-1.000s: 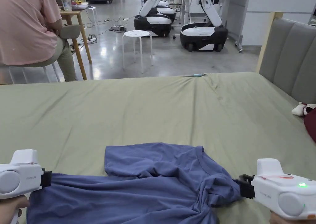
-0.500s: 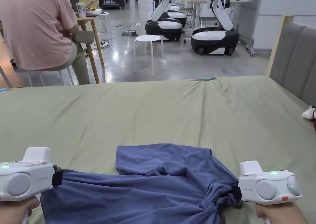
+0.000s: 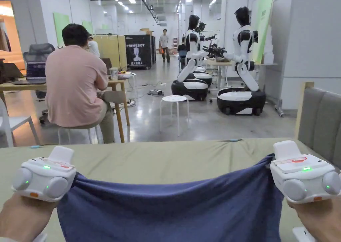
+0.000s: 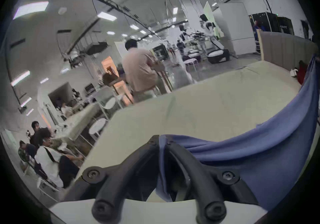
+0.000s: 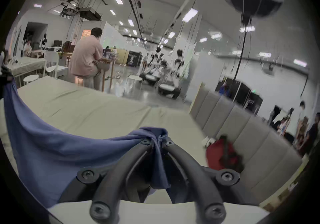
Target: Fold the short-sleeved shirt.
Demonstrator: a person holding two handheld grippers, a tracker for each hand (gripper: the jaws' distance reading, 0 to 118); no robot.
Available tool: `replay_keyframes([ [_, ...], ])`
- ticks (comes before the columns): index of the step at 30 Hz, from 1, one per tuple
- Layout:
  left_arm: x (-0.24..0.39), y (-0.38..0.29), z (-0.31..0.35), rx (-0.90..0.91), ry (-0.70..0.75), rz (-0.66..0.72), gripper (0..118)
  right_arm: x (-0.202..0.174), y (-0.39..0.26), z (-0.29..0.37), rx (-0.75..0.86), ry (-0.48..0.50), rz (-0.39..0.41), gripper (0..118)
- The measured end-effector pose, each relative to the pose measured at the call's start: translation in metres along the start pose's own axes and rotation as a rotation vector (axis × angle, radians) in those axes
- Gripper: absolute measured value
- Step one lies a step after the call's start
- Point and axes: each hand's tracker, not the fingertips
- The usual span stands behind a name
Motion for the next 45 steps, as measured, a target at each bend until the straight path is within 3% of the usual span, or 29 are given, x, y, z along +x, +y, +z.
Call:
replay_keyframes([
  [7, -0.041, 0.09, 0.016, 0.173, 0.144, 0.034, 0, 0.029, 0.105, -0.006, 0.165, -0.145, 0.099, 7],
  [13, -0.053, 0.168, 0.005, 0.256, 0.195, 0.077, 0, 0.042, 0.183, -0.025, 0.228, -0.2, 0.075, 7],
  [18, -0.05, 0.195, -0.017, 0.263, 0.19, 0.102, 0, 0.044, 0.2, -0.052, 0.215, -0.211, 0.054, 7],
  [31, 0.032, 0.066, -0.135, 0.016, 0.101, 0.013, 0, -0.015, 0.021, -0.173, -0.124, -0.105, 0.078, 7],
  [36, 0.028, 0.038, -0.109, 0.0, 0.055, 0.026, 0, -0.007, -0.013, -0.142, -0.142, -0.072, 0.067, 7],
  [39, 0.023, 0.004, -0.074, -0.016, -0.067, 0.084, 0, -0.001, -0.04, -0.109, -0.179, -0.047, 0.089, 7],
  [45, 0.039, -0.118, -0.002, -0.102, -0.138, 0.112, 0, -0.003, -0.14, -0.047, -0.304, 0.027, 0.149, 7],
])
